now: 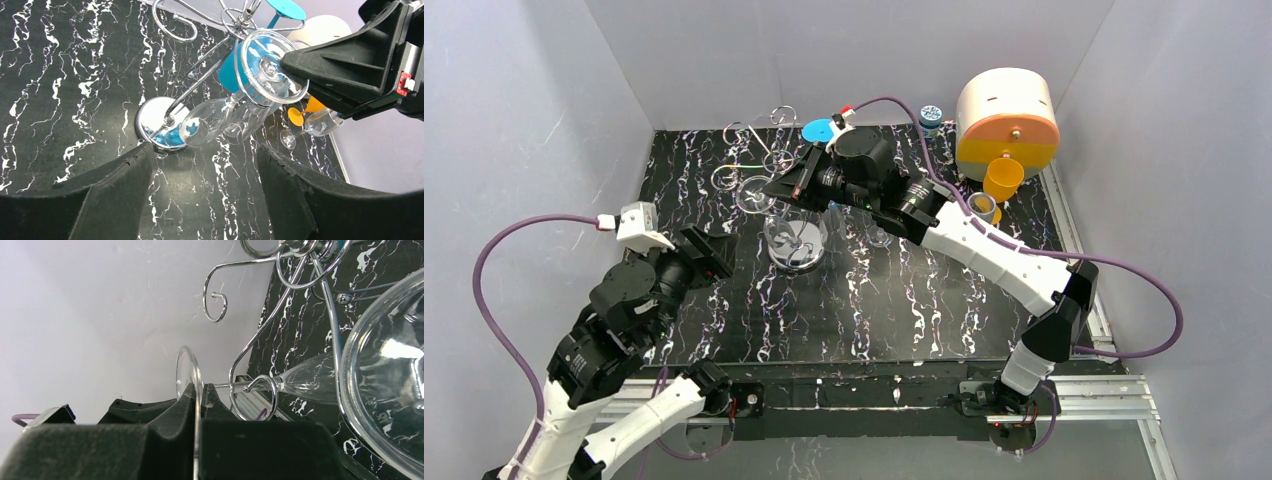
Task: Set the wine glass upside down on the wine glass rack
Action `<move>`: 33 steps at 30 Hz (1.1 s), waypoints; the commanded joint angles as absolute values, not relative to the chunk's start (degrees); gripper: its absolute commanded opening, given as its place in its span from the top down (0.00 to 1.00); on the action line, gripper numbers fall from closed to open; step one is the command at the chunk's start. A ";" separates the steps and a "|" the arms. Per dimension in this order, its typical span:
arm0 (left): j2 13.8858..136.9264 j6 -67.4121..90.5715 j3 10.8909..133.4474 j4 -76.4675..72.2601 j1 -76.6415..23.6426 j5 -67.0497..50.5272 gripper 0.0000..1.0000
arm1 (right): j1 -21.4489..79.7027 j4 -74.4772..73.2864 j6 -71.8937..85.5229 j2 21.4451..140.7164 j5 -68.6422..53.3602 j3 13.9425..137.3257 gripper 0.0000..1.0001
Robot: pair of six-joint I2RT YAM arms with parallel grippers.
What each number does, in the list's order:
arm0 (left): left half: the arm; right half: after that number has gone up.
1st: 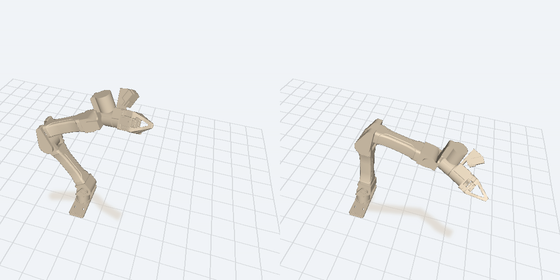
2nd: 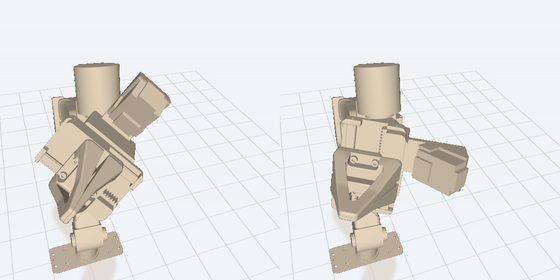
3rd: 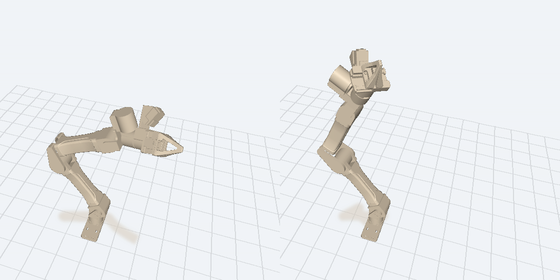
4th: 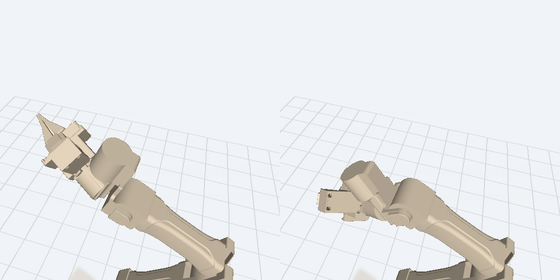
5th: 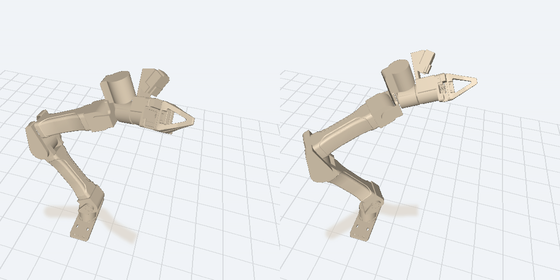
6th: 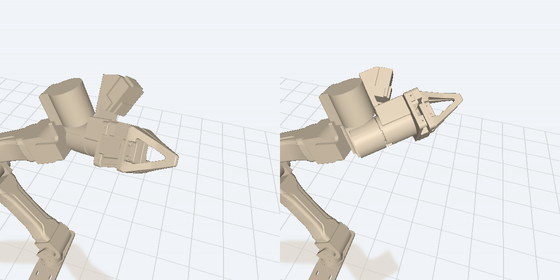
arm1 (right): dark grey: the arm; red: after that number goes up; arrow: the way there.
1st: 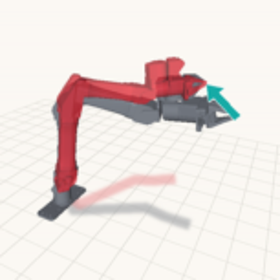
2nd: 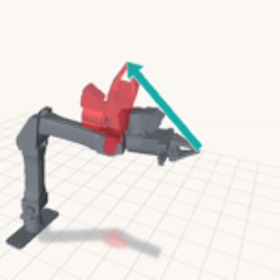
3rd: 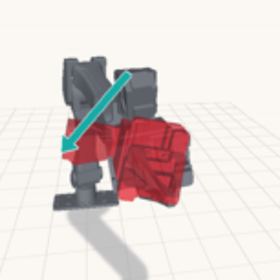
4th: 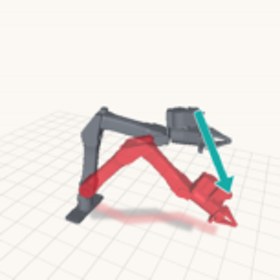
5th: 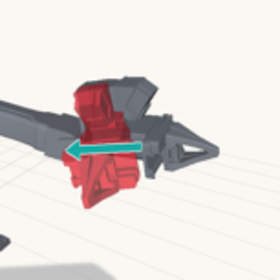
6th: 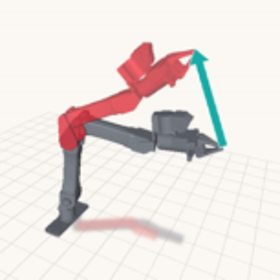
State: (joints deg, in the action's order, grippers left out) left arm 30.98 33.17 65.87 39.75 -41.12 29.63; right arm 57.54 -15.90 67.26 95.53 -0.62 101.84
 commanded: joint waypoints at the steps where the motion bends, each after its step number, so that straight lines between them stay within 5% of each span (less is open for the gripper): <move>1: 29.82 33.29 67.76 41.56 -41.36 32.51 0.27 | 57.66 -11.82 67.59 93.85 -1.90 102.29 0.99; 15: 30.07 34.43 67.30 41.67 -41.38 33.22 0.26 | 57.66 -15.77 66.11 89.20 4.24 98.10 0.98; 19: 30.51 34.71 67.21 41.44 -41.32 34.09 0.26 | 57.58 -17.48 66.18 88.69 6.03 97.89 0.88; 33: 29.83 34.96 66.55 40.93 -41.35 35.37 0.26 | 56.87 -19.86 66.97 89.07 7.40 97.87 0.79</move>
State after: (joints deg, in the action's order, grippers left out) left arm 29.67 34.37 66.17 41.21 -41.12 33.08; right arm 57.36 -20.71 66.70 90.78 6.02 97.60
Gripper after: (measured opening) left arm 0.737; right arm 0.191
